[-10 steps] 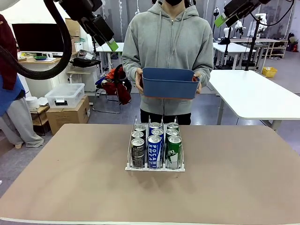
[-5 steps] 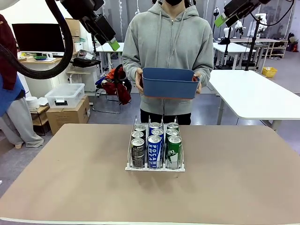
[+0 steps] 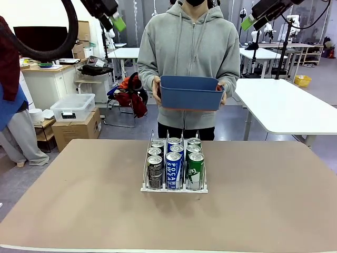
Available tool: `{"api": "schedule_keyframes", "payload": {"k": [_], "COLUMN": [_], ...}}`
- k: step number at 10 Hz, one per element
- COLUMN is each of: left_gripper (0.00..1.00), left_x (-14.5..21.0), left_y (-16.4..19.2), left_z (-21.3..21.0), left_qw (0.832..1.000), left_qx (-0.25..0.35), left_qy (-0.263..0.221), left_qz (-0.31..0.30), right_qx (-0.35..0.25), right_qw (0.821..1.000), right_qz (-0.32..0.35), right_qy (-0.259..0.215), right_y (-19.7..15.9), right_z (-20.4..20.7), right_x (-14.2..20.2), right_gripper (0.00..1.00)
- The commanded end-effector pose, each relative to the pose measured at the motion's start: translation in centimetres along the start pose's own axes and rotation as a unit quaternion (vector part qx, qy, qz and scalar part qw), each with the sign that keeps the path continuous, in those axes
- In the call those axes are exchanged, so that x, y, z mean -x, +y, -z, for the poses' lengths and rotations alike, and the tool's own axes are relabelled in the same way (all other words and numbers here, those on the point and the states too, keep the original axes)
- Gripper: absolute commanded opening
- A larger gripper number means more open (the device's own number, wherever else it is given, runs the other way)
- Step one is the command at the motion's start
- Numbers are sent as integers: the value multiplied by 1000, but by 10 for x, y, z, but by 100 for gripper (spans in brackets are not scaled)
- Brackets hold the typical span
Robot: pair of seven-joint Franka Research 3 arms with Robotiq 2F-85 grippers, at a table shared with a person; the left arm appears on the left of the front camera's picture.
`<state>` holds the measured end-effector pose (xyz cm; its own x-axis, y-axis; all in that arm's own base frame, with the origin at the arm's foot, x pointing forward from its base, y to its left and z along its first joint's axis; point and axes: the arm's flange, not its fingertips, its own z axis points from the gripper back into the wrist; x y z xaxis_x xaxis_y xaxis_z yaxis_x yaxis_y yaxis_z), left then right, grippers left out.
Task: Fill the beverage cans into the dispenser.
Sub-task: Place the picked Ionic drink in the line of the Automatic Can Dispenser with the same cans.
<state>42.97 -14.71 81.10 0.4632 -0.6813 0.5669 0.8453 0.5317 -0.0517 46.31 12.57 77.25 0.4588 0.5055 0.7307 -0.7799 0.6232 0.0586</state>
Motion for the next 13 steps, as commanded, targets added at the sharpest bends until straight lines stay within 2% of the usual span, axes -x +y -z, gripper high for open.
{"api": "schedule_keyframes", "payload": {"k": [1,3,5,9,10,13], "left_gripper": [100,100,100,100,100,100], "left_x": [-1,12,28,38,25,25], "left_y": [17,17,7,-9,2,2], "left_z": [-29,-40,-39,-41,-51,-51], "left_qw": [999,996,995,994,995,995], "left_qx": [24,12,5,-20,-8,-8], "left_qy": [-34,-80,-91,-93,-86,-86], "left_qz": [10,29,45,59,47,47], "right_qx": [-4,-4,-4,-4,-4,-4], "right_qw": [1000,1000,1000,1000,1000,1000], "right_qz": [1,1,1,1,1,1], "right_qy": [-3,-3,-3,-3,-3,-3], "right_y": [1,1,1,1,1,1], "right_z": [1,1,1,1,1,1], "right_x": [3,3,3,3,3,3], "right_gripper": [100,100,100,100,100,100]}}
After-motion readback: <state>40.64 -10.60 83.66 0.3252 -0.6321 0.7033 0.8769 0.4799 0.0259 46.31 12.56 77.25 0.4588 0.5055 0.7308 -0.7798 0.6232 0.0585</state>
